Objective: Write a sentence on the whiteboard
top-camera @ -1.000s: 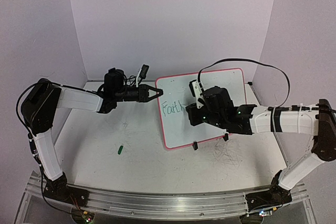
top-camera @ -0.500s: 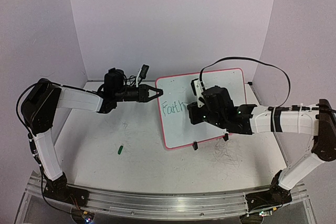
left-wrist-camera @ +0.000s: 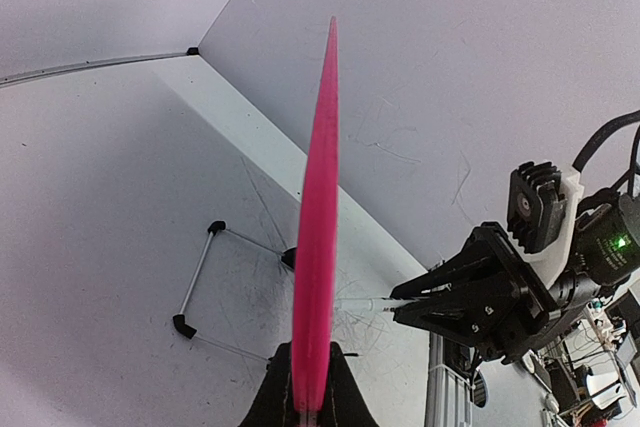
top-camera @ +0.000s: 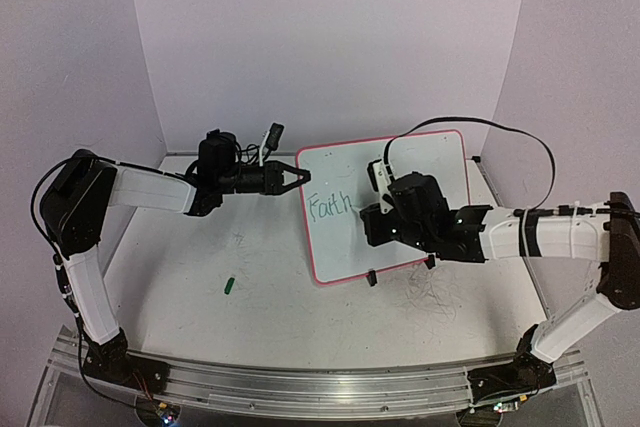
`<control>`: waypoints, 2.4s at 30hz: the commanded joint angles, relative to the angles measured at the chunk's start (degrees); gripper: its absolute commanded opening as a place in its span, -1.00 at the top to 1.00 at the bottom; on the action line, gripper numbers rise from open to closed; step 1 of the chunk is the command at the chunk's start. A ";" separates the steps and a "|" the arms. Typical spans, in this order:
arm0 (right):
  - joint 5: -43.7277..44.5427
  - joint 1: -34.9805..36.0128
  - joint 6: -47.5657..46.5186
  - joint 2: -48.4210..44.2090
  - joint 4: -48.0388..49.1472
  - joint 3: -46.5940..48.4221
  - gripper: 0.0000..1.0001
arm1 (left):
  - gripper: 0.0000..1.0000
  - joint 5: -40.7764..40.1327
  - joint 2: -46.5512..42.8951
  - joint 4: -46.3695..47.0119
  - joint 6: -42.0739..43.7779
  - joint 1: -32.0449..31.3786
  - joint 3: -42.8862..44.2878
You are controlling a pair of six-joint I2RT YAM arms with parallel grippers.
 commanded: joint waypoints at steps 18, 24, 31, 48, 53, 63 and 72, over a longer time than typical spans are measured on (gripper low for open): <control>-0.30 -0.48 -0.51 -3.79 -0.92 -0.12 1.00 | 1.00 0.02 -0.98 -1.06 0.44 -0.98 1.13; 0.82 -0.55 -0.82 -2.31 -0.46 0.40 1.00 | 1.00 -0.03 -1.23 -1.20 0.46 -1.01 0.88; 1.90 -0.64 -0.84 -1.11 -0.36 0.74 1.00 | 1.00 0.04 -1.25 -1.18 0.55 -1.01 1.11; 1.94 -0.55 -0.50 -0.91 -2.57 -0.27 1.00 | 1.00 0.09 -1.16 -1.26 0.73 -0.98 1.19; -1.83 1.44 -0.37 -2.90 -6.46 1.04 1.00 | 1.00 0.07 -0.78 -1.37 0.74 -1.02 1.17; -6.67 -7.27 -0.43 -13.72 -6.45 3.19 1.00 | 0.92 -0.97 -1.20 -1.39 0.34 -1.02 0.90; -1.03 -7.61 -5.80 -15.72 -1.88 0.25 1.00 | 0.37 -3.08 -1.87 -1.53 -1.00 -1.50 1.17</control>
